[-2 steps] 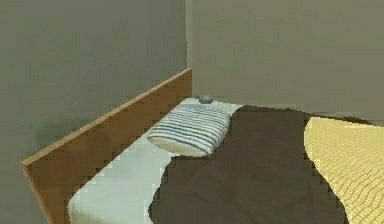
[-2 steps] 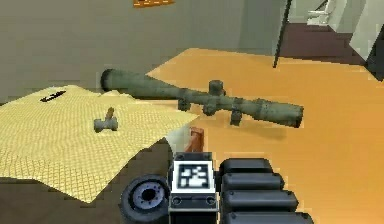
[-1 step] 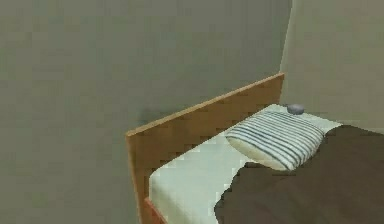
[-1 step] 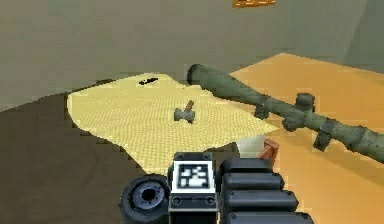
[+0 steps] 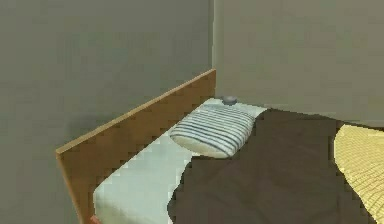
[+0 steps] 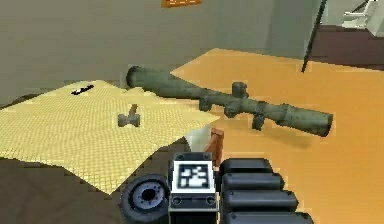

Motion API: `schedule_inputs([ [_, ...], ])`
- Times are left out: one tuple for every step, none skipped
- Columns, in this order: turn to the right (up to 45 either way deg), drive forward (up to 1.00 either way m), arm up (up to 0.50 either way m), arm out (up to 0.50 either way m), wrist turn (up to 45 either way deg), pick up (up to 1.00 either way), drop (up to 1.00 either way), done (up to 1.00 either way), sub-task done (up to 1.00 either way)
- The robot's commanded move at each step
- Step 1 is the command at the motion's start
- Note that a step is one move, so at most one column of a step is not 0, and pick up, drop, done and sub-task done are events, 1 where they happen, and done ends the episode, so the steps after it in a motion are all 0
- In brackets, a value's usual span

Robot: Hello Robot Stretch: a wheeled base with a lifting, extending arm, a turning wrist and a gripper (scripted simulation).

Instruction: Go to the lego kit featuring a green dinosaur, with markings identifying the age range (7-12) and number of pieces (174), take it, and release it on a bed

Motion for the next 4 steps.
schedule_inputs([
  [0.0,0.20,0.00,0.00,0.0,0.00,0.00,0.00,0.00],
  [-21.0,0.00,0.00,0.00,0.0,0.00,0.00,0.00,0.00],
  [0.0,0.00,0.00,0.48,0.0,0.00,0.00,0.00,0.00],
  [0.0,0.00,0.00,0.00,39.0,0.00,0.00,0.00,0.00],
])
